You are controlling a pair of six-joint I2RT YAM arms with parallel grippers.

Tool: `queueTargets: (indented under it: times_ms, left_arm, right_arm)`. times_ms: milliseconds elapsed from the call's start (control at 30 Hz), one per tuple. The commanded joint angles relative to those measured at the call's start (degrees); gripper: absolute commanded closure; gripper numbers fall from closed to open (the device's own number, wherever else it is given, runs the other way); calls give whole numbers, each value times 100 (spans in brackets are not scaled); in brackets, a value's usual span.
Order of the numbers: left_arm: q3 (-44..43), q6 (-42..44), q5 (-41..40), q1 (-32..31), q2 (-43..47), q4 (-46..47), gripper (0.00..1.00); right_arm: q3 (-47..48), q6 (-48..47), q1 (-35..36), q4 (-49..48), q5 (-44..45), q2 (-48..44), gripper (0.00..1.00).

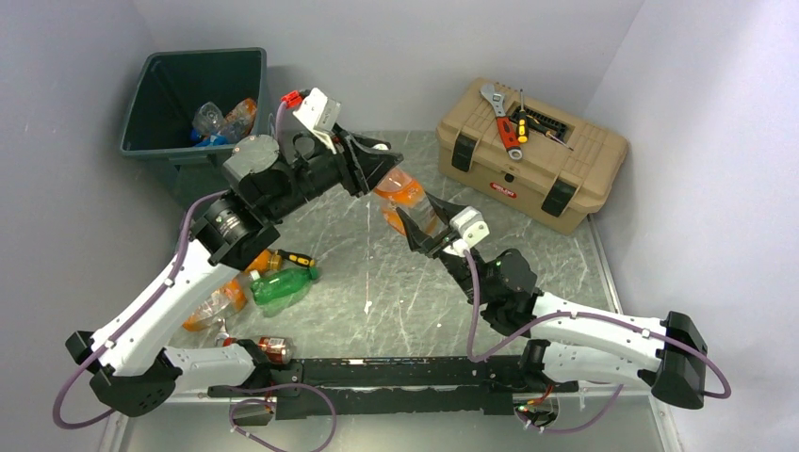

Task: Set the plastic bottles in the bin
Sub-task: Pick up the plastic bottle at the center of the board.

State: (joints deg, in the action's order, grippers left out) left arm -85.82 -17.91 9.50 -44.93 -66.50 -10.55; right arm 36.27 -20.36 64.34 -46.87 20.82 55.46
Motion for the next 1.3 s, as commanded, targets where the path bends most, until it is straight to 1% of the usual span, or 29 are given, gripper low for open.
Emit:
queueTargets:
  times_ms: [0, 67, 133, 200, 233, 267, 367, 467, 533, 633, 667, 767, 900, 1000, 1100, 1167, 1267]
  left_arm:
    - [-58, 61, 243, 2, -39, 160, 99]
    - [-66, 205, 178, 3, -3, -1, 100]
    - [-51, 451, 60, 9, 62, -182, 100]
    - [-11, 705, -123, 8, 148, -337, 100]
    - [15, 812, -222, 8, 201, -404, 100]
    - [39, 899, -307, 7, 264, -457, 100]
    - [165, 1065, -397, 5, 446, -431, 100]
    - [270, 1204, -357, 8, 576, -385, 100]
    - [230, 1323, -445, 2, 629, -509, 100]
    - [161, 1570, -471, 2, 729, -808, 100]
    - [148, 1691, -405, 4, 767, -913, 100]
    - [168, 2203, -66, 6, 921, -1158, 100]
    - [316, 2640, 754, 3, 1089, -1331, 100]
    - [731, 2623, 1109, 2, 1283, -964, 100]
    - [1250, 2409, 1372, 96, 1519, -470, 100]
    - [1354, 2236, 1635, 277, 1545, -448, 100]
    - [1481, 2025, 1753, 415, 1569, -351, 100]
  right_arm:
    - [43, 187, 28, -113, 41, -113, 68]
    - [175, 352, 27, 375, 121, -205, 57]
    - [377, 615, 26, 1027, 162, -308, 42]
    - [731, 1053, 26, 1967, 140, -393, 26]
    - [924, 1226, 20, 2453, 91, -422, 15]
    - [1098, 1367, 18, 2880, 37, -441, 8]
    - [1475, 1722, 9, 3893, -253, -508, 1]
    - [1668, 2092, 9, 4546, -458, -591, 0]
    - [1806, 2461, 0, 4941, -397, -669, 0]
    - [1749, 2647, -20, 5184, -372, -940, 0]
    - [1694, 2629, -39, 5198, -489, -1060, 0]
    - [1581, 2567, -97, 5248, -916, -1331, 0]
    - [1642, 2400, -141, 5209, -1705, -1228, 0]
    - [1752, 2244, -141, 5064, -1882, -814, 0]
    - [1814, 2169, -141, 4821, -1998, -540, 0]
    - [1859, 2101, -132, 4717, -1994, -401, 0]
    - [1844, 2089, -132, 4432, -1999, -252, 0]
